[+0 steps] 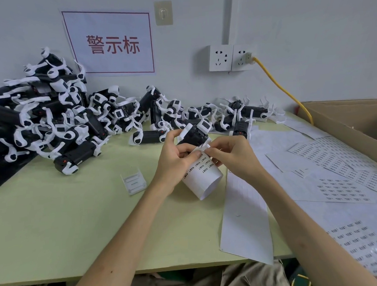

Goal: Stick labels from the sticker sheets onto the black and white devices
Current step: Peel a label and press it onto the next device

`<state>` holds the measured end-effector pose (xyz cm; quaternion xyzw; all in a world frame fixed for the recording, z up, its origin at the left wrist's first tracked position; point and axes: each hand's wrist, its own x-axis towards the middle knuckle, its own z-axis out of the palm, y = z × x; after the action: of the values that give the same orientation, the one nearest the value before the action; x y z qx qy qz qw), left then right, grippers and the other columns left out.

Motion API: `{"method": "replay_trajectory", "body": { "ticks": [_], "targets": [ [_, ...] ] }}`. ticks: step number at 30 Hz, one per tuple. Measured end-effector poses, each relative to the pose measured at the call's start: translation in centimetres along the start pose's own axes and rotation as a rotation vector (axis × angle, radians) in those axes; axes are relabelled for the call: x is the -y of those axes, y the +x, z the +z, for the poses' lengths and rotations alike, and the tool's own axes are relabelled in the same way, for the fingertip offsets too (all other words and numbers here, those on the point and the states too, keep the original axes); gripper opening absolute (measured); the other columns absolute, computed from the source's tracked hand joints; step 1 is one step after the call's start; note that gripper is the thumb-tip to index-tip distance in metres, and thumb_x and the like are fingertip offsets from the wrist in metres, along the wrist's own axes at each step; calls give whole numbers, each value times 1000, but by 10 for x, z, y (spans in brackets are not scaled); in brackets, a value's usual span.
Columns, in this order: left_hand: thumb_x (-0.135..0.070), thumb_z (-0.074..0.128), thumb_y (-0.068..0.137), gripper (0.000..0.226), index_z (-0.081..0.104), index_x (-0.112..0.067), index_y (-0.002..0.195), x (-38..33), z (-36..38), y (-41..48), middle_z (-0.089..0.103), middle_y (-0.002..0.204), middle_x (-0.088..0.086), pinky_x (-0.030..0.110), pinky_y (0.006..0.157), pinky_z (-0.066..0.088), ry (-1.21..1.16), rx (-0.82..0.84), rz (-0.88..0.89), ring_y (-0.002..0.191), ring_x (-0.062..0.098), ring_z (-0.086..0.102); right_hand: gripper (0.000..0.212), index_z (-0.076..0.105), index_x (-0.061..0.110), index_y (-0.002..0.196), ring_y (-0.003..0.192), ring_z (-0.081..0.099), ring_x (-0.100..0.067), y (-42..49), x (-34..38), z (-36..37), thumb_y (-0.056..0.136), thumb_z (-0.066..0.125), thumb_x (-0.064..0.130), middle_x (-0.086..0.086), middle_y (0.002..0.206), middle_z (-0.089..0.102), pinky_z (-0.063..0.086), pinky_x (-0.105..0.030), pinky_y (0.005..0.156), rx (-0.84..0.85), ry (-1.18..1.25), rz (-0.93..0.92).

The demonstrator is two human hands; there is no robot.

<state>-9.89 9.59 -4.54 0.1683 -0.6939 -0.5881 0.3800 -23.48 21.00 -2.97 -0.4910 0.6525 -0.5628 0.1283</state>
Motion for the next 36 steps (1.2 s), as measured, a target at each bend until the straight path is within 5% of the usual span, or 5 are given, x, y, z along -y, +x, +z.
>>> {"method": "replay_trajectory", "body": {
  "ticks": [6,16,23,31,36],
  "targets": [
    [-26,75,73,52,43,-41,112,-3,0,-1,79,91,-4,35,86,55,-11,-50,-9,83,12,71,17,77,20,80,70,69,-19,1,-1,2,93,73,11,-3,77,76,59,-42,75,16,-22,2],
    [-5,75,87,51,45,-38,111,2,-1,1,78,87,-8,31,83,51,17,-68,-25,78,8,68,16,71,9,86,61,70,-22,2,-4,2,97,62,3,-9,71,74,58,-30,62,-80,22,56],
    [-21,66,84,39,48,-41,112,1,-2,2,76,86,-15,31,80,46,22,-184,-67,78,-1,65,18,72,2,99,62,71,-22,2,0,-4,99,55,-3,-12,76,75,56,-26,61,-180,180,74],
    [-7,55,94,32,53,-30,117,8,-6,2,65,85,-20,5,62,37,256,-324,-34,79,-7,58,26,74,11,96,66,72,-20,1,1,-4,98,53,-4,-7,87,76,57,-25,64,-167,219,98],
    [-12,48,99,25,65,-21,115,10,-10,5,64,105,-9,27,72,38,410,-347,-152,98,16,57,41,75,16,100,70,74,-22,0,2,-4,90,46,-12,-8,95,75,58,-25,67,-151,218,106]
  ]
}}
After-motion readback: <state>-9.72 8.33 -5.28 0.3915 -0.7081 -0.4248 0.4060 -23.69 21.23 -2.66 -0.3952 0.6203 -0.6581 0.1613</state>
